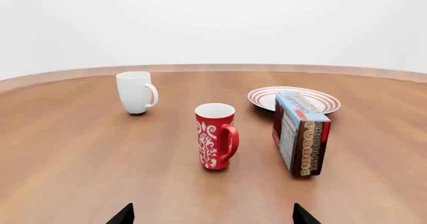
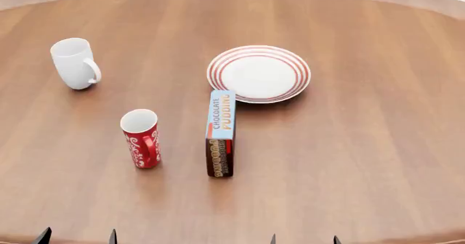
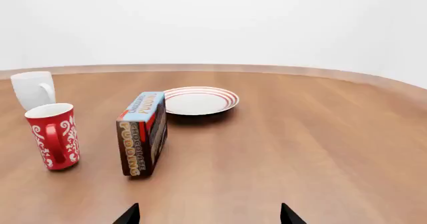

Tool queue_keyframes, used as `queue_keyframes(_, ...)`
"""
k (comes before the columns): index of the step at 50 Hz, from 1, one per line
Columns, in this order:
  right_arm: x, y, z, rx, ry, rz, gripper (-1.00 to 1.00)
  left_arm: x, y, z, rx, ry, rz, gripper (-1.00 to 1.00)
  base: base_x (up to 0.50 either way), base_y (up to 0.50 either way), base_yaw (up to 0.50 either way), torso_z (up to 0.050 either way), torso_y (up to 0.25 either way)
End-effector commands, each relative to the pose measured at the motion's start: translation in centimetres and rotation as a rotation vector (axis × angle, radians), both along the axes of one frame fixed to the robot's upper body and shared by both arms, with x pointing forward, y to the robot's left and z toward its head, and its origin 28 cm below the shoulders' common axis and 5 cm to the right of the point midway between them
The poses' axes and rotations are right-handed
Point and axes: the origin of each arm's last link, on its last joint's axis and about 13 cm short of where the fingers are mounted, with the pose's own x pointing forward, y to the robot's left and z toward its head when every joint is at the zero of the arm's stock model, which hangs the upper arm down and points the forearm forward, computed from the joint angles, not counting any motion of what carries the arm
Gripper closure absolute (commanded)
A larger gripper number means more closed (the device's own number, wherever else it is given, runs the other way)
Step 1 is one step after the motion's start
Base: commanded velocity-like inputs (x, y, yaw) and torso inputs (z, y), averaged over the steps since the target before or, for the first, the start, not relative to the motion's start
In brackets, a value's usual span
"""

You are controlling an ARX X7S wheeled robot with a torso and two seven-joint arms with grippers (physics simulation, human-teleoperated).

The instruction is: Pick up the red mug and put it on the plate

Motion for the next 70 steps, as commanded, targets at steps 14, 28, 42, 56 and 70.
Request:
queue_keyframes(14,-0.01,0.14,-0.05,-0.026,-0.004,0.004,-1.0,0.0,0.01,0.0,0.012,0.0,0.0,-1.0,0.0,0.0,0.0,0.0,0.0)
queue_keyframes(28,-0.11,0.13,0.04,-0.026,-0.008,0.007,-1.0,0.16,-0.03,-0.04,-0.018,-0.093,0.037,-1.0,0.0,0.0,0.0,0.0,0.0)
queue_keyframes(42,0.03,0.13,0.02,-0.014,-0.007,0.008,-1.0,0.38,0.02,-0.07,0.031,-0.217,0.048,-1.0,0.0,0.0,0.0,0.0,0.0)
queue_keyframes(56,-0.01,0.09,0.08,0.001,-0.014,0.002,-1.0,0.76,0.1,-0.06,0.09,-0.408,-0.027,-1.0,0.0,0.0,0.0,0.0,0.0)
queue_keyframes(70,-0.01,0.11,0.05,-0.001,-0.012,0.005,-1.0,0.81,0.12,-0.04,0.107,-0.436,-0.019,-1.0,0.0,0.0,0.0,0.0,0.0)
